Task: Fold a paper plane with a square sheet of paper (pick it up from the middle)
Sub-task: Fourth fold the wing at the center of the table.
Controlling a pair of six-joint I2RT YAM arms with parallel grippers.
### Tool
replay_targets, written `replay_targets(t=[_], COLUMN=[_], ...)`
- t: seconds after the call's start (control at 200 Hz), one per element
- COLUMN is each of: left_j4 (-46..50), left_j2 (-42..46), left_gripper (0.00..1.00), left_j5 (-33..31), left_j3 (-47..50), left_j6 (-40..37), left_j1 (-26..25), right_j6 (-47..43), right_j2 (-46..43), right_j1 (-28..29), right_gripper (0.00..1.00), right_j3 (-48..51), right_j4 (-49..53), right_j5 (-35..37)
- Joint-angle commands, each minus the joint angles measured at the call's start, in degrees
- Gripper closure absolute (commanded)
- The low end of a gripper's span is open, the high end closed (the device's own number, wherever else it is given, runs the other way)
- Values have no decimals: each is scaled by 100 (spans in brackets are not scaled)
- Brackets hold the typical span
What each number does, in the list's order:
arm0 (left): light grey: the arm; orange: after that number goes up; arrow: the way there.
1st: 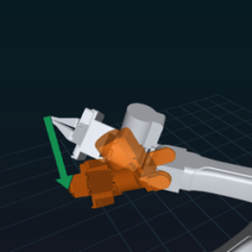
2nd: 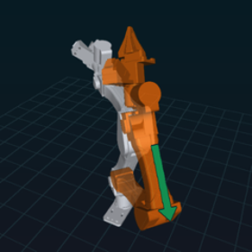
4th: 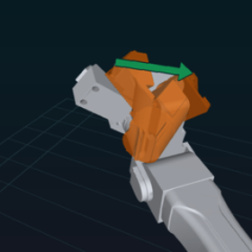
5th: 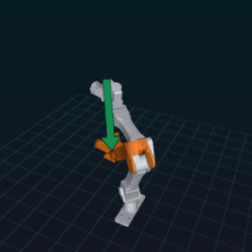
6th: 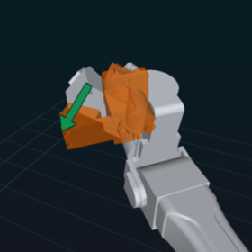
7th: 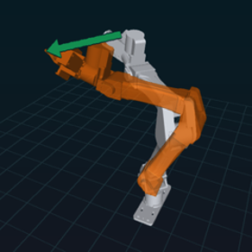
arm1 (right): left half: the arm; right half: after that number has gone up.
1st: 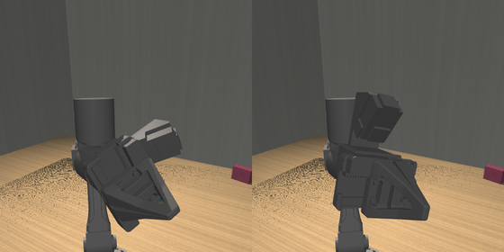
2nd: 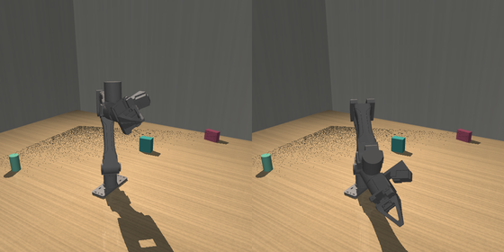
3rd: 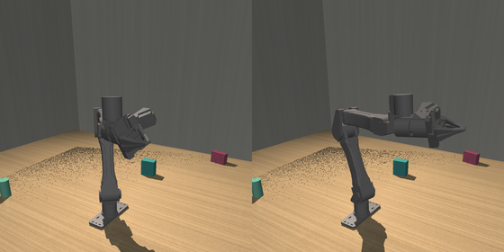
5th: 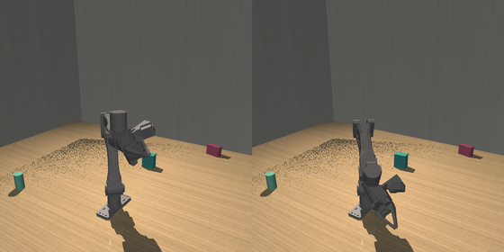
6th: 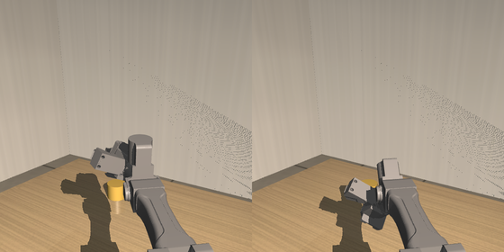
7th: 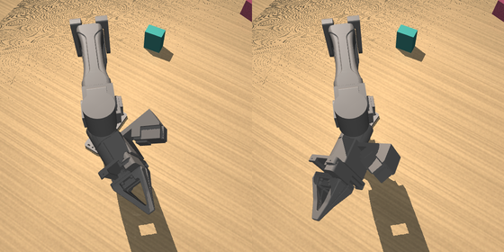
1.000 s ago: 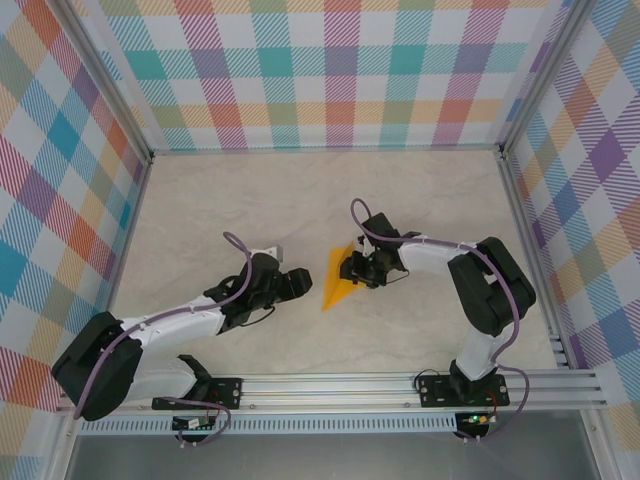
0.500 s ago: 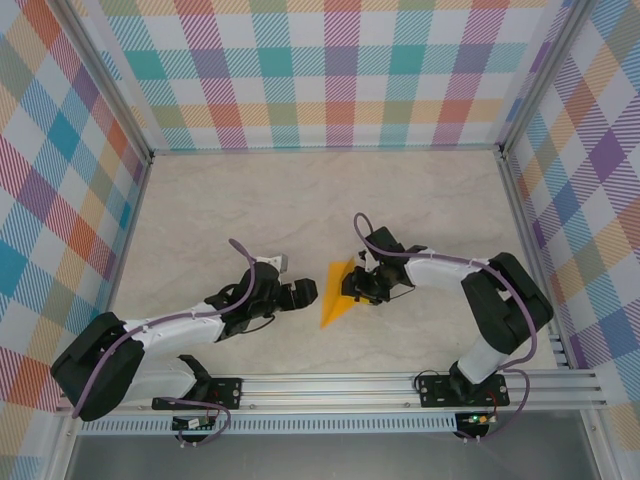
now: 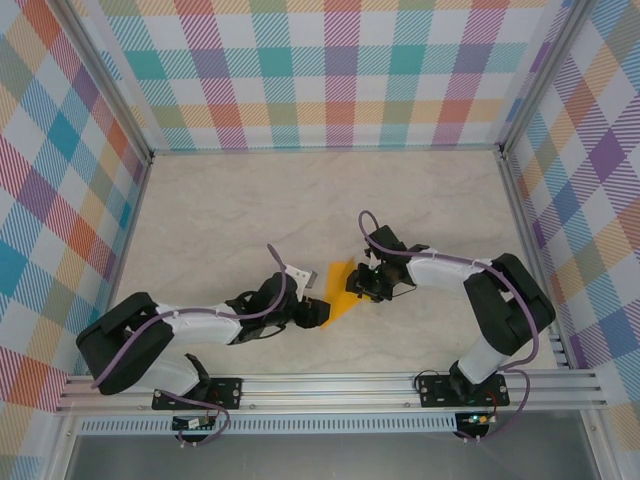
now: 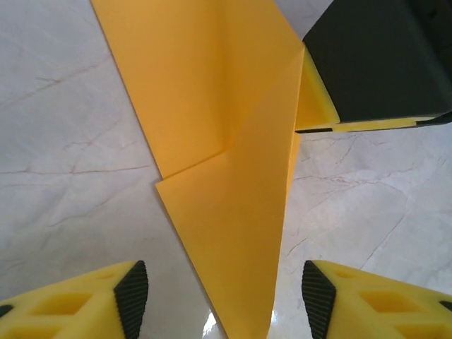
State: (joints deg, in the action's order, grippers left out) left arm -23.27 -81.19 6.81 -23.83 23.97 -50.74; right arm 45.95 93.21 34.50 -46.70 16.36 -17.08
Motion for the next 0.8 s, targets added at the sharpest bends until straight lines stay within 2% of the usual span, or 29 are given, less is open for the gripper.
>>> replay_targets(t=[0.0, 0.235, 0.55, 0.665, 0.795], left_j4=[-901, -1314, -1529, -1524, -1480], left_j2=[-332, -694, -997, -1004, -1054], left_gripper=[47, 62, 95, 100, 100], left_j5=[161, 31, 52, 115, 411], left_j3=[-101, -210, -367, -377, -420], left_j6=[-383, -419, -509, -493, -230], left_j1=[-128, -164, -164, -125, 38], right_j6=[94, 85, 90, 81, 46], right_j2=[99, 143, 355, 413, 470], right_j1=[-22, -31, -40, -49, -66], right_gripper=[64, 64, 65, 65, 66], right_j3=[-183, -199, -199, -210, -235], right_j4=[-27, -11, 227, 339, 471], right_j5=[-10, -66, -78, -58, -41])
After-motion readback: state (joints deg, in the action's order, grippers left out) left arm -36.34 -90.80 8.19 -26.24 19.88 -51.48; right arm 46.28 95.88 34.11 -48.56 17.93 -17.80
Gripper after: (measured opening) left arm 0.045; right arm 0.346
